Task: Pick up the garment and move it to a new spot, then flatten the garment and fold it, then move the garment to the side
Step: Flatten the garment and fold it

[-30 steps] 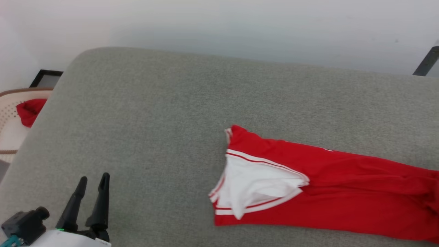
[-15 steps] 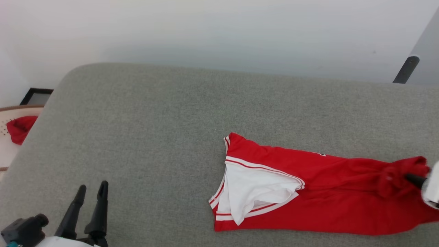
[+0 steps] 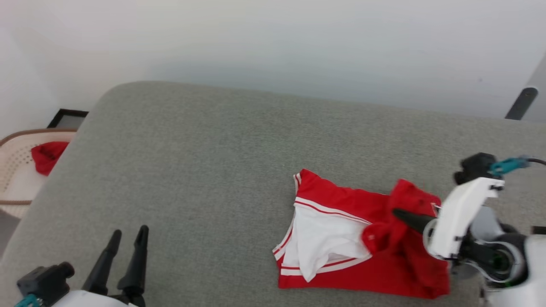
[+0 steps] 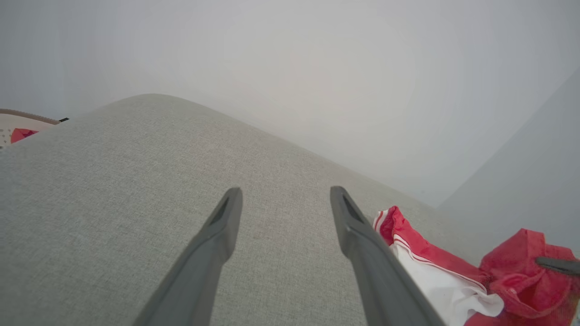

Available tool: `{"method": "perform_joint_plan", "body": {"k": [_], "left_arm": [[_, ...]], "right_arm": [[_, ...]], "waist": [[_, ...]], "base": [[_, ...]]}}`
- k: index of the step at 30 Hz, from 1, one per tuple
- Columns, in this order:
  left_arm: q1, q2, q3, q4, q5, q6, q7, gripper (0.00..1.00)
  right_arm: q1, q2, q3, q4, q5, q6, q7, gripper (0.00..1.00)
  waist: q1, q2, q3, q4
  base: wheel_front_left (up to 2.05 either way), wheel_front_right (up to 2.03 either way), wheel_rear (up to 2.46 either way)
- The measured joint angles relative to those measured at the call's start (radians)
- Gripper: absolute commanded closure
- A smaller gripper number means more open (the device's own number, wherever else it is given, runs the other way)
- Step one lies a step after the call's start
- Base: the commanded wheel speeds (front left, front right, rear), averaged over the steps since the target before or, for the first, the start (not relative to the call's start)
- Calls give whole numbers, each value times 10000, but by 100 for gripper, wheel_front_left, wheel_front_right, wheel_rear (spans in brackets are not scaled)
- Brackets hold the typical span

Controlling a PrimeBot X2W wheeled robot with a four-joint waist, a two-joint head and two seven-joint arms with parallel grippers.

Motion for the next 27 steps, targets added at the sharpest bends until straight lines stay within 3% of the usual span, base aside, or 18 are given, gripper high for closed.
{"method": "perform_joint_plan", "body": {"k": [8,19,22,23,27], "left_arm": [[-415,-249,-376,151,10,-102,109,0],[-842,-504,-663,568,63,-295,84,0],[-917,-550,-702,669,67,-332,67,0],[-922,-556,-702,700,67,-337,56,0],[-914,-554,-614,763,67,-337,-17,0]], "right_arm": [[-519,497,1254,880,-209,0,-1020,100],[-1619,525,2943,3467,324,0,-3014,98],[-1960,525,3279,4073,347,0,-3555,53],[-2070,527,3407,4249,345,-2,-3643,0],[-2411,531,3868,4577,627,0,-3791,0]], "waist": [[-1,0,42,562],[0,0,215,1099],[0,0,254,1132],[0,0,257,1126],[0,0,264,991]], "base": [[0,0,0],[0,0,0],[0,0,0],[0,0,0],[0,0,0]]}}
